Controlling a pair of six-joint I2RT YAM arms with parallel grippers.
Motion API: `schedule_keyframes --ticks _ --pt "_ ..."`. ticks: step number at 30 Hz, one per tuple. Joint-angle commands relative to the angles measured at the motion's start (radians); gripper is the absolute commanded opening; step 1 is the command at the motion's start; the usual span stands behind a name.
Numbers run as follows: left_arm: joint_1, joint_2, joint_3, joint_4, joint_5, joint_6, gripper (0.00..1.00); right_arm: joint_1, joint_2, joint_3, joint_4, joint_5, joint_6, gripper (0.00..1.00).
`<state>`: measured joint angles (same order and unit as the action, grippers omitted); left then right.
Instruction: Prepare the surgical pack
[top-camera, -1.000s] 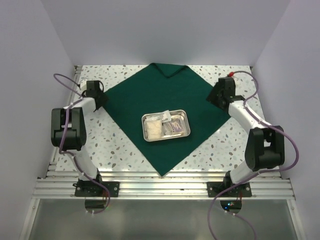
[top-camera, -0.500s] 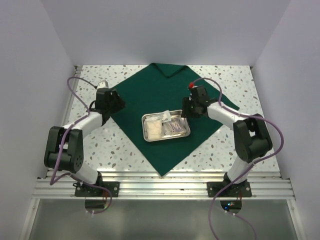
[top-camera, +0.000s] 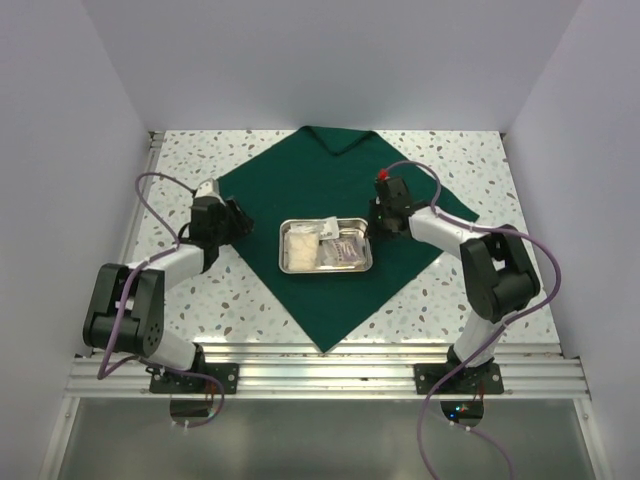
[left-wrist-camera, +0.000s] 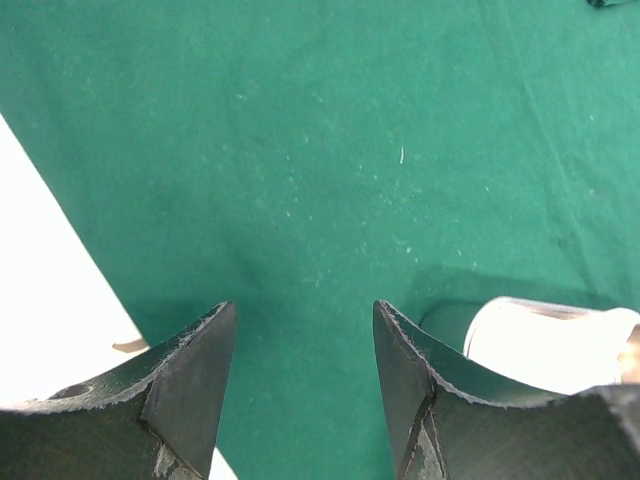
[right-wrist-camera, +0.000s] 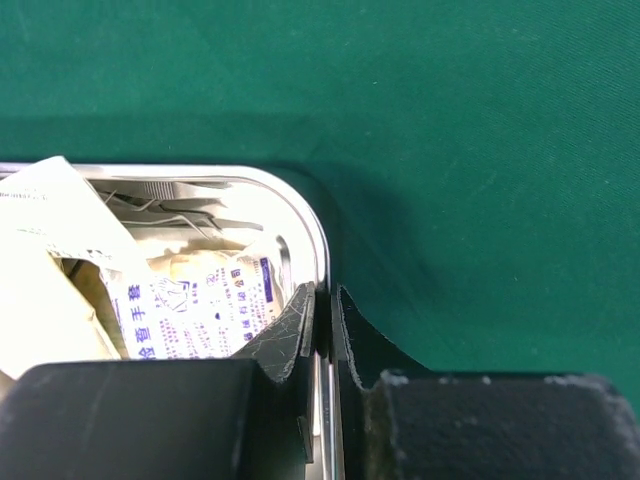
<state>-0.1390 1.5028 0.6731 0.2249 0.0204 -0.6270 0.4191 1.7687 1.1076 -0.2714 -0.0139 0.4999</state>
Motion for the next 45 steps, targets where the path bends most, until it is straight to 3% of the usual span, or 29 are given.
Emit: schedule_keyframes --ticks 1,14,19,26,30,31,35,40,45 --pt "-0.007 -0.052 -0.036 0.128 0.009 0.007 0.61 0.0 -0.015 0.0 -0.002 0.107 0.065 0.0" --pt "-0.027 -0.021 -0.061 0.192 0.067 0.016 0.6 -0.011 -0.009 0.054 -0.051 0.207 0.032 0.0" --pt "-0.037 -0.003 -0.063 0.214 0.079 0.021 0.61 -0.014 -0.008 0.064 -0.048 0.2 0.026 0.08" --pt "-0.043 -0.01 -0.061 0.208 0.066 0.032 0.61 -0.032 0.028 0.098 -0.046 0.213 0.038 0.05" --pt "-0.045 -0.013 -0.06 0.203 0.062 0.035 0.61 -0.036 -0.037 0.074 -0.039 0.246 0.022 0.5" --pt "-0.045 -0.013 -0.06 0.203 0.062 0.035 0.61 -0.036 -0.055 0.067 -0.038 0.252 0.005 0.67" --pt "-0.053 -0.012 -0.06 0.205 0.062 0.036 0.61 -0.036 -0.17 0.022 -0.032 0.284 -0.062 0.69" --pt "-0.056 -0.026 -0.061 0.203 0.053 0.043 0.61 -0.007 -0.372 -0.093 -0.02 0.161 -0.233 0.68" --pt "-0.06 -0.026 -0.06 0.208 0.062 0.043 0.61 0.16 -0.483 -0.216 -0.037 0.129 -0.268 0.64"
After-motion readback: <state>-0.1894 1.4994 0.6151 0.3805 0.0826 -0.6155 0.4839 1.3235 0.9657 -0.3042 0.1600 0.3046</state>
